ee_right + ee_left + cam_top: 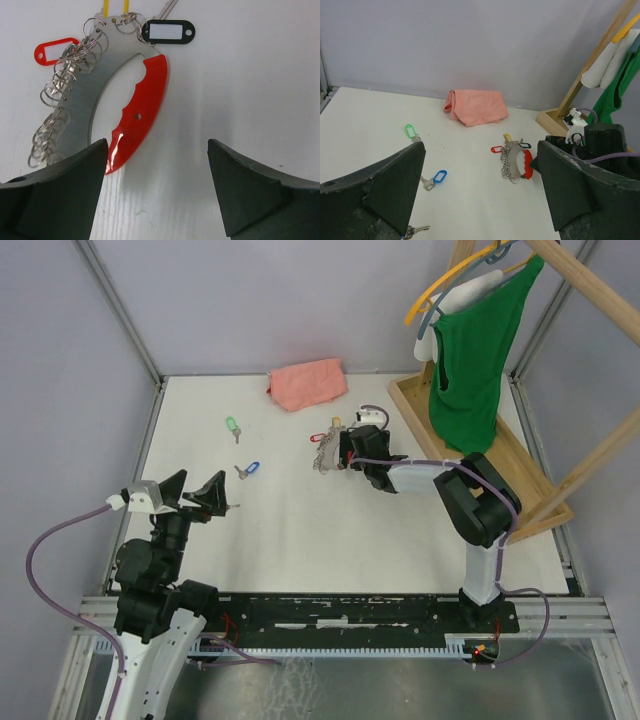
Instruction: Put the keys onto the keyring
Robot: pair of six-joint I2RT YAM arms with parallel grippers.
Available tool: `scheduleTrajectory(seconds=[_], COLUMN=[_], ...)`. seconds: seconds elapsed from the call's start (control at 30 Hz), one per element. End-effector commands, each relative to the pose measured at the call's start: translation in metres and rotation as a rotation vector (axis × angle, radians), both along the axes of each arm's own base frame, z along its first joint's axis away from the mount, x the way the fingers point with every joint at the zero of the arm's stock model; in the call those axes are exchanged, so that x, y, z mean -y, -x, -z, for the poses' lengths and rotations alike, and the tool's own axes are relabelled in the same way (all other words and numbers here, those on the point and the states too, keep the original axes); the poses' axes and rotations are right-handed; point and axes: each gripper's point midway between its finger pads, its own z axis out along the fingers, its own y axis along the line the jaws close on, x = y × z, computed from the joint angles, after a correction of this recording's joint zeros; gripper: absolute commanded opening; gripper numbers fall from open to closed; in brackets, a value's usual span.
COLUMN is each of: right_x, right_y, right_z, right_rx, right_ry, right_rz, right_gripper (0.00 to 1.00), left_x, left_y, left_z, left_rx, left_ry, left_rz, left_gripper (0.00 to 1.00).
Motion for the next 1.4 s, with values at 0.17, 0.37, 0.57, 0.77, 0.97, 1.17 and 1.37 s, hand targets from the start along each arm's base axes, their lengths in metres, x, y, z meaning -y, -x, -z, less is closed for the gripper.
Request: scheduleTrajectory(seconds=[0.17,0.37,0.57,0.77,0.97,1.17,1.37], right_x=[-0.025,-0.019,-0.02,-0.016,0.001,0.006,0.014], right_y=[-0.049,-0.041,-0.024,-0.003,0.04,0.09,0.145], right_z=[0.007,0.018,0.048,0.061,0.064,0.066,0.073], right_rx=[0.006,-0.098,-0.226,-0.286,-0.331,-0.379,-0.442], right_ry=[-0.065,0.0,0.066,0.108,0.152,0.179,0.19], right_rz=[0.13,0.158,0.141,0.107,0.029,-0.098,-0.183], right_gripper=[0.84,0.73,0.64,0.53,0.46,0.43,0.42], left_x=[0.003,0.004,0.006,0.013,0.032,0.065,0.1], left_y=[-0.003,-0.002,-0.002,-0.004,-0.017,-0.028,-0.031], left_z=[-0.008,-0.009,-0.009,-0.005,0.015,0.052,0.1], left_rx=[0.036,0.039,0.037,0.014,-0.12,-0.311,-0.509], left_ry=[-0.051,-0.051,-0.044,-0.011,0.065,0.152,0.252], left_rz=[0.013,0.019,0.029,0.066,0.142,0.287,0.445], left_gripper=[0.99,0.99,0.99,0.99,0.99,1.0,0.96])
